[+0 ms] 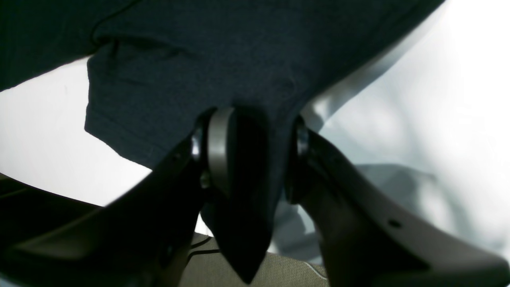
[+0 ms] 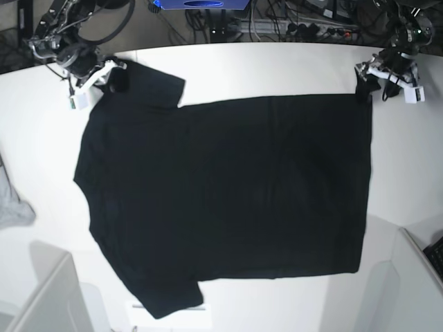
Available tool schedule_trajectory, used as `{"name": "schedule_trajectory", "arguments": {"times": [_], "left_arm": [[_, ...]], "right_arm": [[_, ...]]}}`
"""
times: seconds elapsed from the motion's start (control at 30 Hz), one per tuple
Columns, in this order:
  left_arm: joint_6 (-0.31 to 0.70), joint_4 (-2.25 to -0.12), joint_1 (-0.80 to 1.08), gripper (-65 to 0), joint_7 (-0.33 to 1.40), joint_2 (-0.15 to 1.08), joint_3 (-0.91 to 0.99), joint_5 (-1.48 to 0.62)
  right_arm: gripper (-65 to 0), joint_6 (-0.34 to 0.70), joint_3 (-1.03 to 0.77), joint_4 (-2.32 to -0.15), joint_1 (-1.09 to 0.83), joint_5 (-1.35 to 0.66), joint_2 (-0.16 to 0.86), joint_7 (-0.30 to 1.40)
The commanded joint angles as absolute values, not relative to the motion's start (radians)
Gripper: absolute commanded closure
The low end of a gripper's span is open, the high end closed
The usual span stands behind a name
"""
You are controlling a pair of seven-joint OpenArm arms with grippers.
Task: Fold the T-shirt properly
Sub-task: 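Move both grippers down to the shirt's shoulder corners and grasp them, then lift the shoulder corners with both grippers and pull them toward the robot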
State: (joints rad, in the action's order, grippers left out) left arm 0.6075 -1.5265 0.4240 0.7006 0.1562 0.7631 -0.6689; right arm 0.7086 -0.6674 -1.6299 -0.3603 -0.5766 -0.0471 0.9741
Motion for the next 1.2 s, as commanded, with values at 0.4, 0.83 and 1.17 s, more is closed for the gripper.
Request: {"name": "schedule_trajectory", "arguments": {"times": [0.4,0.83,1.17], "left_arm": [[0.616,-1.395,0.355,-39.2,0.730,0.160,0.665,-0.682],[0.616,-1.422,0.375,0.0,0.727,0.166,0.674,-0.674],[0.616,-1.523,0.472,0.0,0.725,0.216,0.674,-0.674]], "right_arm": [[-12.0,0.698,-0.664,-1.612,-0.384,-0.469,-0.053,1.046],[0.0,0.698,-0.664,-1.653,-0.443,-0.469,-0.054,0.970],[0.0,0.698,-0.665,-1.770,-0.552,-0.476,-0.062,0.967]]}}
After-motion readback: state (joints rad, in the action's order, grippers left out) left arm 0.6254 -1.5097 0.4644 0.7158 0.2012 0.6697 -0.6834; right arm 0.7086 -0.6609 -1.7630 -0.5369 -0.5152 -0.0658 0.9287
